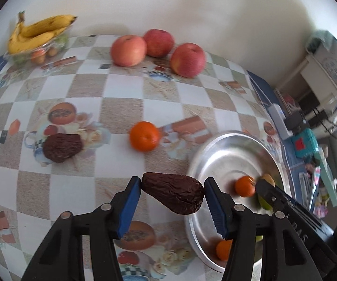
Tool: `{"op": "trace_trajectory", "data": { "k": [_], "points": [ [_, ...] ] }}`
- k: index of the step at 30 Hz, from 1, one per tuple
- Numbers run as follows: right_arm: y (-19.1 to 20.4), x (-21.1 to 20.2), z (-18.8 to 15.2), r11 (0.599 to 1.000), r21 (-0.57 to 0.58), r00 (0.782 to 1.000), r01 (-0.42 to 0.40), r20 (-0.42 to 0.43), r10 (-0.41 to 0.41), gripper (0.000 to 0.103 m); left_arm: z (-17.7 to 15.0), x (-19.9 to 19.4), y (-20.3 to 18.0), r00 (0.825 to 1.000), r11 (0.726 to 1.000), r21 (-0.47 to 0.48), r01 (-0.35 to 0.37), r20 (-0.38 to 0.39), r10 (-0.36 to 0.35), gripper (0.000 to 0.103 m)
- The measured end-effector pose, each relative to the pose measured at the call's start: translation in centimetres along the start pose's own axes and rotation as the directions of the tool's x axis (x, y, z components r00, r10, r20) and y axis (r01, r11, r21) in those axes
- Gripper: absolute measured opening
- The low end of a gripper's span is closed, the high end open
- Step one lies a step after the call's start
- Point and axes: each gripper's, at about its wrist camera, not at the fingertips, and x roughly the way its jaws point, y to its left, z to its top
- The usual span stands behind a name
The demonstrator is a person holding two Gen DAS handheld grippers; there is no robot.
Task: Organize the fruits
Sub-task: 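Carry the kiwi and date over the basin and open both tools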
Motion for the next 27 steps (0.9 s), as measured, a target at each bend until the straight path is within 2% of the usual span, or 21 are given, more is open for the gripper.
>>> {"op": "trace_trajectory", "data": {
  "k": [4, 10, 23, 25, 27],
  "points": [
    [-0.8, -0.1, 0.1, 1.000, 0.009, 1.000, 0.006, -0.001, -0.006, 0.027, -0.6, 0.3, -2.1, 1.000, 0.998, 0.055, 0.013, -0.014, -0.012, 0.059],
    [-1.1, -0.2, 0.1, 1.000, 0.007, 1.000, 0.011, -0.003, -0.011, 0.027, -1.4, 1.0, -3.8, 0.999, 0.993, 0.118, -0.023, -0.031, 0.027, 0.059],
    [-1.0, 0.4, -0.4, 1.000, -0.007, 1.000, 0.016, -0.022, -0.016, 0.027, -1.6, 1.4, -3.0, 0.997, 0.995, 0.097, -0.023, -0.067, 0.030, 0.062],
    [-0.9, 0.4, -0.4, 1.000, -0.011, 1.000, 0.017, -0.017, -0.018, 0.033, -1.5, 1.4, -2.7, 0.997, 0.996, 0.087, -0.026, -0.068, 0.032, 0.062],
    [-0.9, 0.5, -0.4, 0.999, -0.013, 0.999, 0.034, -0.009, -0.034, 0.060, -1.4, 1.4, -2.1, 0.997, 0.997, 0.068, -0.040, -0.070, 0.045, 0.063]
  ]
}}
